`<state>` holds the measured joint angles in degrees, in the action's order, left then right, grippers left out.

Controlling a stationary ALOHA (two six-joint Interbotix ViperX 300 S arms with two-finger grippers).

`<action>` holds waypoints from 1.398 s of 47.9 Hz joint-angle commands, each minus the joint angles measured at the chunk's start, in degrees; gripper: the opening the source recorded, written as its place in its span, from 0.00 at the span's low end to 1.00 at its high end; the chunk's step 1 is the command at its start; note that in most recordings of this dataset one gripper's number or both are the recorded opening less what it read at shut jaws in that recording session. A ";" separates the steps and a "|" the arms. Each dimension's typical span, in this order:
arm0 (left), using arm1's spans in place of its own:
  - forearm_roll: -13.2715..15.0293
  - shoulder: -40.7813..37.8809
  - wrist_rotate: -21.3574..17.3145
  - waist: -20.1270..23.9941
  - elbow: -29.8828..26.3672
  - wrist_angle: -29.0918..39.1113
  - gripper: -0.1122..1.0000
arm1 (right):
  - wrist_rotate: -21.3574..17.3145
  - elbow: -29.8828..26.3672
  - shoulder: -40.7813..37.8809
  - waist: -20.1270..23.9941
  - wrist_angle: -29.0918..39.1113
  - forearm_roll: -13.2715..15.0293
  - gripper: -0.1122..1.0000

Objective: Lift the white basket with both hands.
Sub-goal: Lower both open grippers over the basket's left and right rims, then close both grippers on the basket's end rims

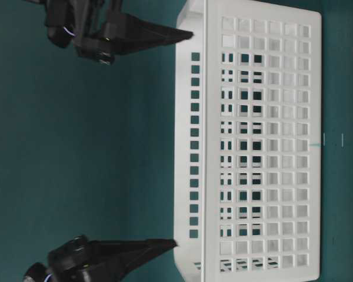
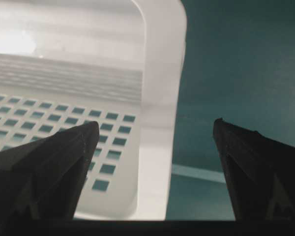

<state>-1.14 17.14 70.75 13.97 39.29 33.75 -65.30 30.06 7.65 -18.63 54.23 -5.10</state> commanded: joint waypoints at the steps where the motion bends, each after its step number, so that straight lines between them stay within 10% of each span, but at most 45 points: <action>1: -0.18 -0.53 -0.09 0.18 -0.88 -0.18 0.93 | 0.18 -0.70 -1.05 0.00 -0.35 0.18 0.97; 58: -0.18 -7.91 -0.18 1.85 1.85 -3.78 0.92 | -2.46 2.90 -7.21 -0.26 -9.84 0.53 0.96; 67: -0.18 -8.44 -0.18 1.93 1.93 -5.89 0.79 | -4.04 3.69 -7.38 0.00 -11.69 0.53 0.89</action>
<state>-1.14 8.61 70.66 15.82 41.57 28.39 -69.17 33.93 0.62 -18.98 43.07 -4.75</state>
